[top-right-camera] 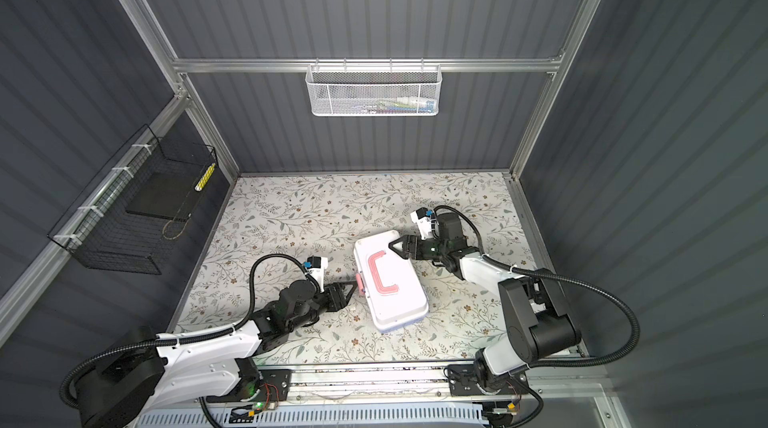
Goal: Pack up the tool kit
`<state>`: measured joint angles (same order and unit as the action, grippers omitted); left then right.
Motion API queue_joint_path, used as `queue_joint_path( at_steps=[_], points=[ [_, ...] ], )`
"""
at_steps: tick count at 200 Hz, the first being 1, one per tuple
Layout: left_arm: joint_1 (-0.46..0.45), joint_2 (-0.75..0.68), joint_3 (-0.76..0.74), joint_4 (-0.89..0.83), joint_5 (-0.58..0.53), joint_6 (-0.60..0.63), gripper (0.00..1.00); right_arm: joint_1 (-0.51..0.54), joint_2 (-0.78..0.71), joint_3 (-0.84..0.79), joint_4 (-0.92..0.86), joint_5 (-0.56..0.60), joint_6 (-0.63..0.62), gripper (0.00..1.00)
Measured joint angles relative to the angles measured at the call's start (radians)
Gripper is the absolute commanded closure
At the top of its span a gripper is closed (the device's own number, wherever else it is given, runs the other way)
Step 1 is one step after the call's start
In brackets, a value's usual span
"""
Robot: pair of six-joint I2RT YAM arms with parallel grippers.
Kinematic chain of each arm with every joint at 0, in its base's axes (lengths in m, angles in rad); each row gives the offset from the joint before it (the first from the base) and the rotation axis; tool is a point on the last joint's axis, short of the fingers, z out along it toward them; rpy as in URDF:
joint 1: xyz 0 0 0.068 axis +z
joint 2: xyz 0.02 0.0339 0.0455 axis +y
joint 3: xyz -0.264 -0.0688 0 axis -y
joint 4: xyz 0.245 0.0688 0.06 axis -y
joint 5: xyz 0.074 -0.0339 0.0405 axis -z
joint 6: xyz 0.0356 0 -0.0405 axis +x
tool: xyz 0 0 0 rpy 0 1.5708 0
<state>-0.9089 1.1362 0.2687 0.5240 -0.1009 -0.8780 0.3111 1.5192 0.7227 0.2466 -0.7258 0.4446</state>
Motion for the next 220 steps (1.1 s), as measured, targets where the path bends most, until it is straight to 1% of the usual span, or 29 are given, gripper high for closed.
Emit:
queue_joint_path(
  at_steps=[20,40,78,113,153,187,220],
  points=[
    [0.000,0.005,0.000,0.016,0.016,-0.007,0.44,0.000,0.000,0.000,0.000,0.000,0.000,0.22],
    [0.000,0.005,0.000,0.026,0.025,-0.013,0.51,0.000,0.000,0.000,0.000,0.000,0.000,0.22],
    [0.000,0.016,0.000,0.055,0.035,-0.015,0.53,0.000,0.000,0.000,0.000,0.000,0.000,0.22],
    [0.006,0.096,-0.002,0.121,0.052,-0.025,0.54,-0.001,0.000,0.000,0.001,0.000,0.000,0.22],
    [0.007,0.178,-0.003,0.187,0.079,-0.036,0.59,-0.003,0.000,0.000,0.004,0.008,0.000,0.22],
    [0.006,0.182,-0.003,0.208,0.093,-0.043,0.72,-0.003,0.000,-0.008,0.020,0.007,0.002,0.22],
    [0.006,0.184,-0.003,0.221,0.102,-0.043,0.73,-0.003,0.000,-0.033,0.069,0.007,0.016,0.22]
  ],
)
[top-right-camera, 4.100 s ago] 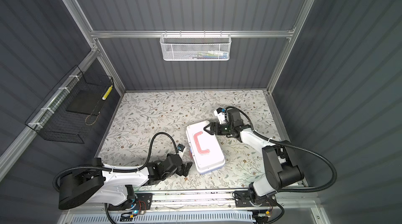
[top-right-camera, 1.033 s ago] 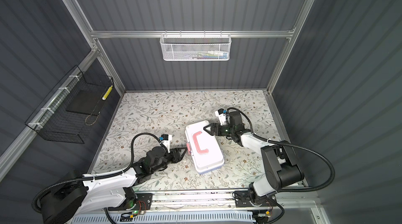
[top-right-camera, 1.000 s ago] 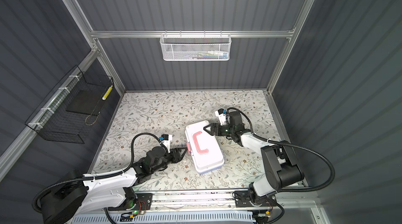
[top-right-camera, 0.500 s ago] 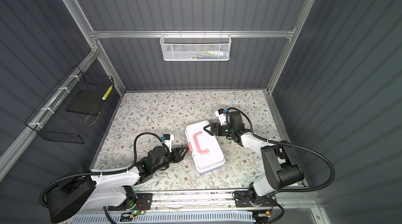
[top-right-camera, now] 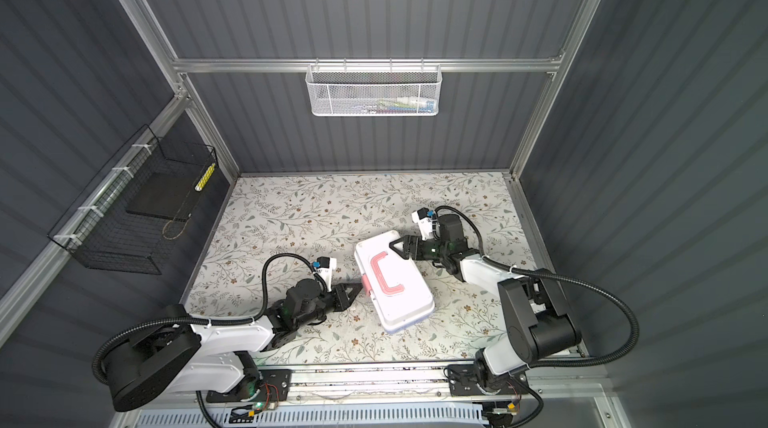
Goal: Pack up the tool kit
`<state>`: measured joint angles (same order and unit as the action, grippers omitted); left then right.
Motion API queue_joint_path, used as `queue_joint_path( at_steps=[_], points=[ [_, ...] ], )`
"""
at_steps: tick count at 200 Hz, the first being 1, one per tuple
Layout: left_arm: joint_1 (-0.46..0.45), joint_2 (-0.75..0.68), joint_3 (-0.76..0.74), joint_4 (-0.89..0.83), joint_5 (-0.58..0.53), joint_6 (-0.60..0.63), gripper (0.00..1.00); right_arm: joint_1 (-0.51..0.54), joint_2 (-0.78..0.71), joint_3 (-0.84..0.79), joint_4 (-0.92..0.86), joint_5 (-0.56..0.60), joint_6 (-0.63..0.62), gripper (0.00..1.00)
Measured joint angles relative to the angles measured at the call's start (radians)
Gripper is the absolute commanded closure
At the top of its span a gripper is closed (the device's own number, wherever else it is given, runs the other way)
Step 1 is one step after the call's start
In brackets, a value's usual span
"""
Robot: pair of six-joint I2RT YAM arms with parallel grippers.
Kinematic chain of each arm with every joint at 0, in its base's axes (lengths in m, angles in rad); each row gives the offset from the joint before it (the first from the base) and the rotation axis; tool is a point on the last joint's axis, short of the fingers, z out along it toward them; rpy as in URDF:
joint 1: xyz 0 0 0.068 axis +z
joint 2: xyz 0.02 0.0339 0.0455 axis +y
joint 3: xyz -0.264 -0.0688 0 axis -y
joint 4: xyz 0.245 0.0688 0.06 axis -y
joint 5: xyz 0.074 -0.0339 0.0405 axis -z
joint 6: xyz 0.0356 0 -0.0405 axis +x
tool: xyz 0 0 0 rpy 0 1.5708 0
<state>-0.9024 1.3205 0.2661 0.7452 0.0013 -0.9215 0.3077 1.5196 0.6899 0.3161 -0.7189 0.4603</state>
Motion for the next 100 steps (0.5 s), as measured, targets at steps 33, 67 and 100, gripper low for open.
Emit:
queue_joint_path(
  at_steps=[33,67,100],
  points=[
    [0.000,0.004,0.000,0.006,0.003,0.000,0.74,0.000,0.000,-0.011,0.024,0.000,0.006,0.22],
    [0.000,0.003,0.000,0.005,0.003,-0.001,0.74,0.000,0.000,-0.012,0.028,0.000,0.011,0.22],
    [0.000,-0.021,-0.008,-0.003,0.003,-0.001,0.71,0.000,0.000,-0.016,0.036,0.000,0.011,0.22]
  ],
)
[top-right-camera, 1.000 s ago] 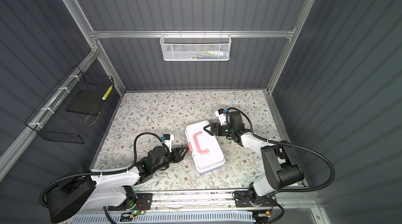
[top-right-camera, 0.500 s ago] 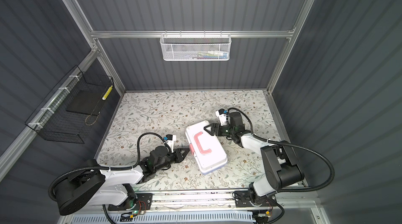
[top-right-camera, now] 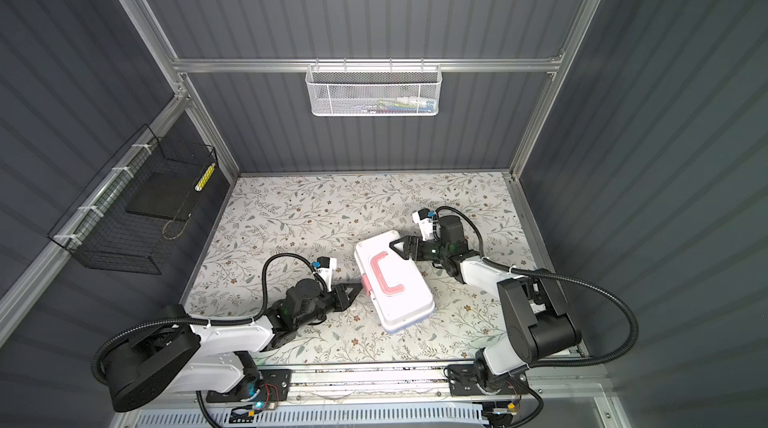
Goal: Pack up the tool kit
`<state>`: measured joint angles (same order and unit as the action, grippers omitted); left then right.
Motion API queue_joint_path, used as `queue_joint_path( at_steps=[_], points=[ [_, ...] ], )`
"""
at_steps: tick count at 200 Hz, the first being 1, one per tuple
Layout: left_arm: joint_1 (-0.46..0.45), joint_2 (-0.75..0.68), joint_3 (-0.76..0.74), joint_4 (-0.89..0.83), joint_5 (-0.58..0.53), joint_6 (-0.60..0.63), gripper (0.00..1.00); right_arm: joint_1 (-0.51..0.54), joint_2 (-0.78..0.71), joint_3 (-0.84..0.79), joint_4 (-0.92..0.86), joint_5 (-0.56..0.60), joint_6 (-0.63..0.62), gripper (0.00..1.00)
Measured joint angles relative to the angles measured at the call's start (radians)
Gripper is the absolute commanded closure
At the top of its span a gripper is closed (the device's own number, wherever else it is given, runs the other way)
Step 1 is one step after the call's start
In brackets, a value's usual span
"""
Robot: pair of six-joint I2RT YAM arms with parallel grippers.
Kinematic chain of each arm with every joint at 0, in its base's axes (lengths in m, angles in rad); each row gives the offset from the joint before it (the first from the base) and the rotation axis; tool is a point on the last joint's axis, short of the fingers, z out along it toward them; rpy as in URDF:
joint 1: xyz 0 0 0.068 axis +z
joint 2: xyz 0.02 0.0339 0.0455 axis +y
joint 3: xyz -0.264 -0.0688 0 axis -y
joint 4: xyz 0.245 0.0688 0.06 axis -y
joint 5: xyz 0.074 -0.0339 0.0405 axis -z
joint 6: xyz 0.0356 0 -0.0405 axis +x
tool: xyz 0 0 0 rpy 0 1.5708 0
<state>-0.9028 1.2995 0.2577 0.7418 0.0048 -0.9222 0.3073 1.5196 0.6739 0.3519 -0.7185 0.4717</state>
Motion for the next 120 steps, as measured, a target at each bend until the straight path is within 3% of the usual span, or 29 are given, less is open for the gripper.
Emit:
queue_joint_path(
  at_steps=[49,120],
  points=[
    [-0.002,-0.090,-0.038,-0.023,-0.001,-0.005,0.70,0.000,0.007,-0.001,0.015,0.000,0.001,0.22],
    [-0.002,-0.093,-0.040,-0.031,0.000,-0.006,0.71,0.000,0.011,-0.001,0.025,0.000,0.008,0.22]
  ],
)
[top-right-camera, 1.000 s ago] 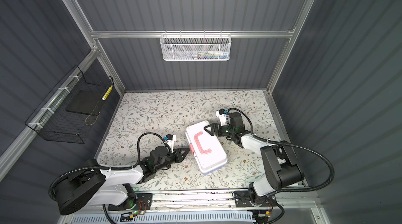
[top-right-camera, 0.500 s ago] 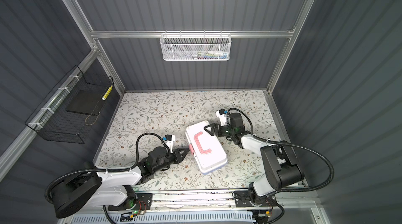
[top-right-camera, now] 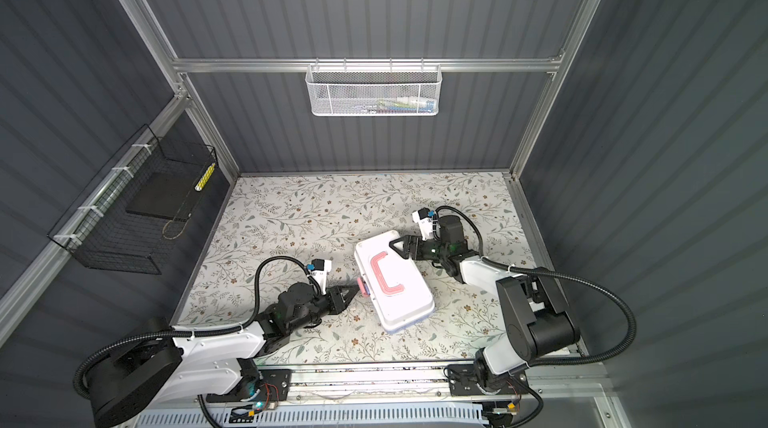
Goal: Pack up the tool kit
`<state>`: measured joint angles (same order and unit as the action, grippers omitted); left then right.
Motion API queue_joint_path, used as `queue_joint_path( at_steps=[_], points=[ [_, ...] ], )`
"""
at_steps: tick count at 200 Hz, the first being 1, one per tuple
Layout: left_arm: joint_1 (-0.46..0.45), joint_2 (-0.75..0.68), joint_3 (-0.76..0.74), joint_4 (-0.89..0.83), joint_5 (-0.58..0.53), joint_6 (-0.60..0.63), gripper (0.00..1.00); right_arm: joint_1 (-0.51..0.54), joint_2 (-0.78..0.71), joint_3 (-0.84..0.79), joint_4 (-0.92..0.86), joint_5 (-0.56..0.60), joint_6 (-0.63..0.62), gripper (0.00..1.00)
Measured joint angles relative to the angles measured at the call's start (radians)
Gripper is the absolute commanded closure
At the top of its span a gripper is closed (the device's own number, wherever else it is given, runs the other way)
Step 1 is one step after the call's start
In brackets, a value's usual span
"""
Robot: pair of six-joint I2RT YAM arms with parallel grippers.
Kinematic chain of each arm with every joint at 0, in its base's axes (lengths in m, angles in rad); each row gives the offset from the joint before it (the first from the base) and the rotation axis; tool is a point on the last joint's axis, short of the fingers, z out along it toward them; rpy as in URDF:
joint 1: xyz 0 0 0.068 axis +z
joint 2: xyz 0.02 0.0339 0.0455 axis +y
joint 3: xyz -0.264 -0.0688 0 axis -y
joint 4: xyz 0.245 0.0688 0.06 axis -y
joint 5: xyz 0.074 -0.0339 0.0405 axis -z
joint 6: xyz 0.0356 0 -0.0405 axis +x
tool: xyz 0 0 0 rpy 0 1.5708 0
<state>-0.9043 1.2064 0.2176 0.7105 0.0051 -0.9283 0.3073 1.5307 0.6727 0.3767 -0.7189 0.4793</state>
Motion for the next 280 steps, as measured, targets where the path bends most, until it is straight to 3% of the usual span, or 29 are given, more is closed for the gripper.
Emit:
queue_joint_path(
  at_steps=[98,162,280],
  points=[
    [0.000,-0.014,0.012,-0.006,0.012,0.000,0.72,0.000,0.003,-0.004,0.015,0.000,0.001,0.22],
    [0.000,0.057,0.053,0.004,0.044,0.003,0.73,0.000,0.007,-0.004,0.021,0.000,0.003,0.22],
    [0.000,0.014,0.079,-0.026,0.045,0.019,0.74,-0.001,0.018,-0.007,0.048,-0.007,0.010,0.22]
  ],
)
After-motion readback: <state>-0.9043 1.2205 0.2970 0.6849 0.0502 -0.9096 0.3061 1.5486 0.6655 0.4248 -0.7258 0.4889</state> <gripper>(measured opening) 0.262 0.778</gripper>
